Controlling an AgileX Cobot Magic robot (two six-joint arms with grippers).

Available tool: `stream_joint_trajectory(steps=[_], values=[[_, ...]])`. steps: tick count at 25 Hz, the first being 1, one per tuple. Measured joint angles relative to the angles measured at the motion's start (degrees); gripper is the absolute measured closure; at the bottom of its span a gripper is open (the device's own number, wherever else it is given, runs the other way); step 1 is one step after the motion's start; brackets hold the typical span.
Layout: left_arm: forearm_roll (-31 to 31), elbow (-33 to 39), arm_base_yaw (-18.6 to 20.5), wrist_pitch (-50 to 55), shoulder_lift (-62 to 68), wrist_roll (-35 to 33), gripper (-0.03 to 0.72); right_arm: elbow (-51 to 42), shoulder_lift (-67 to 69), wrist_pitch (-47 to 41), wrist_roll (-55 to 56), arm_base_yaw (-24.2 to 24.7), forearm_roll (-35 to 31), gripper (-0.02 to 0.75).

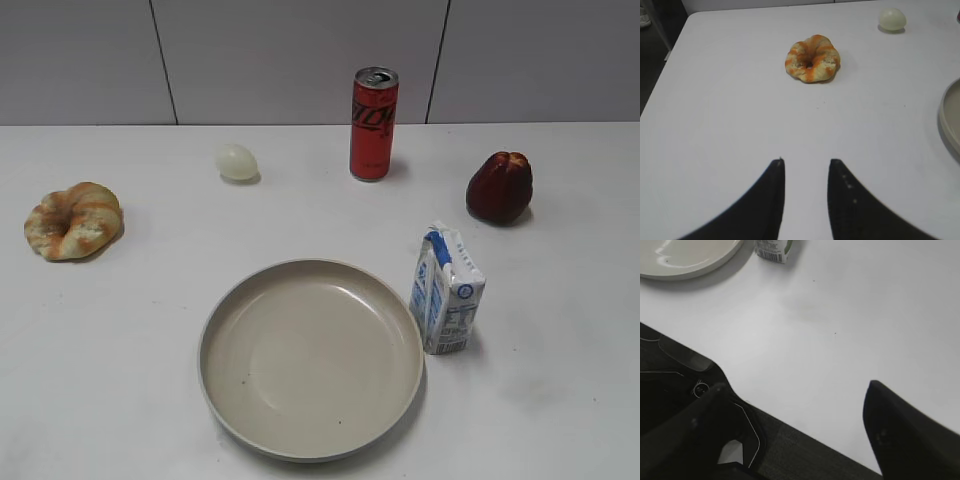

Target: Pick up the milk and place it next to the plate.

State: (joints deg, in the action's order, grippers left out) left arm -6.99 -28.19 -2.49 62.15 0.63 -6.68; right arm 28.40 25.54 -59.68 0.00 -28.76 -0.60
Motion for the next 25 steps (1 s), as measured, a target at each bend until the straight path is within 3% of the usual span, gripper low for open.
stream_joint_trajectory(steps=[6, 20, 25], values=[[0.0, 0.0, 0.0, 0.0, 0.0, 0.0, 0.459, -4.32, -6.86, 4.96, 0.0, 0.0, -0.68, 0.123], [0.0, 0.0, 0.0, 0.0, 0.0, 0.0, 0.459, -4.42, -7.43, 5.33, -0.55, 0.13, -0.68, 0.155], [0.0, 0.0, 0.0, 0.0, 0.0, 0.0, 0.459, -4.42, -11.23, 5.43, -0.55, 5.83, -0.82, 0.155]])
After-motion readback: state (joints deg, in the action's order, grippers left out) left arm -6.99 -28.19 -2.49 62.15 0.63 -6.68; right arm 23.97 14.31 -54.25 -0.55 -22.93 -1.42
